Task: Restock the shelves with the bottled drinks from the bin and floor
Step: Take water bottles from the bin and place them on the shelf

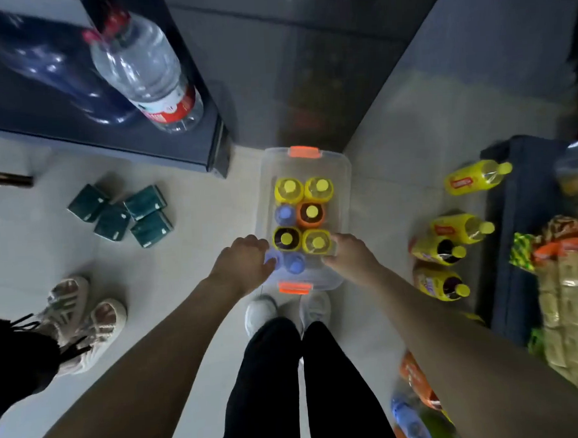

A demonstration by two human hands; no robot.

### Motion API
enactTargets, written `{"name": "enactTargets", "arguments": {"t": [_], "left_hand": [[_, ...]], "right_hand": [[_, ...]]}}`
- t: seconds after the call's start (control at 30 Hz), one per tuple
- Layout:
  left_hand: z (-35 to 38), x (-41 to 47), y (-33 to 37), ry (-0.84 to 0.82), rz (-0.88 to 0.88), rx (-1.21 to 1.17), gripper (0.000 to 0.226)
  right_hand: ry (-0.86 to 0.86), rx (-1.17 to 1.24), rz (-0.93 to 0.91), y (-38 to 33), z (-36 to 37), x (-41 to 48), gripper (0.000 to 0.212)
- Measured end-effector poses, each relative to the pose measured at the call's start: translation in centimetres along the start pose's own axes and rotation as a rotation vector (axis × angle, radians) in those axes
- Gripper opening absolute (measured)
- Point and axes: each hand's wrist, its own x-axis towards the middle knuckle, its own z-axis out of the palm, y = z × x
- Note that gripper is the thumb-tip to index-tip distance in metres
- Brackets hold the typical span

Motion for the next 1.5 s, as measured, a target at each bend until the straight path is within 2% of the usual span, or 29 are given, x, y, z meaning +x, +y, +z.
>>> {"name": "enactTargets", "arguments": {"t": [0.27, 0.4, 0.53, 0.83, 0.93, 1.1, 1.2, 1.5], "left_hand": [[10.1, 6.5, -4.1, 0.036, -0.019, -0.206, 0.037], [13.9, 8.8, -5.7, 0.048, -0.007, -0.296, 0.034], [16.4, 10.5, -6.9, 0.086, 0.021, -0.344, 0.030], [20.1, 13.8, -8.0, 0.157, 0.056, -0.368, 0.029], [20.9, 14.4, -8.3, 0.171, 0.075, -0.352, 0.035], [21.7, 15.3, -8.4, 0.204, 0.072, -0.370, 0.027], [21.9, 15.7, -8.4, 0.216, 0.094, -0.373, 0.026], [20.9, 15.2, -8.4, 0.213, 0.102, -0.311, 0.030]], "right_hand": [[0.052, 0.164, 0.061, 4.0, 8.7, 7.3, 0.049], [0.059, 0.365, 0.114, 5.3, 12.8, 9.9, 0.053], [0.097, 0.552, 0.144, 6.2, 16.2, 12.1, 0.053], [0.146, 0.660, 0.082, 7.5, 22.0, 16.3, 0.058], [0.146, 0.743, 0.042, 7.8, 22.7, 17.0, 0.064], [0.118, 0.641, -0.086, 8.3, 23.0, 17.2, 0.071], [0.200, 0.582, -0.143, 8.4, 23.3, 17.3, 0.063], [0.325, 0.581, -0.047, 8.6, 22.4, 16.7, 0.047]]}}
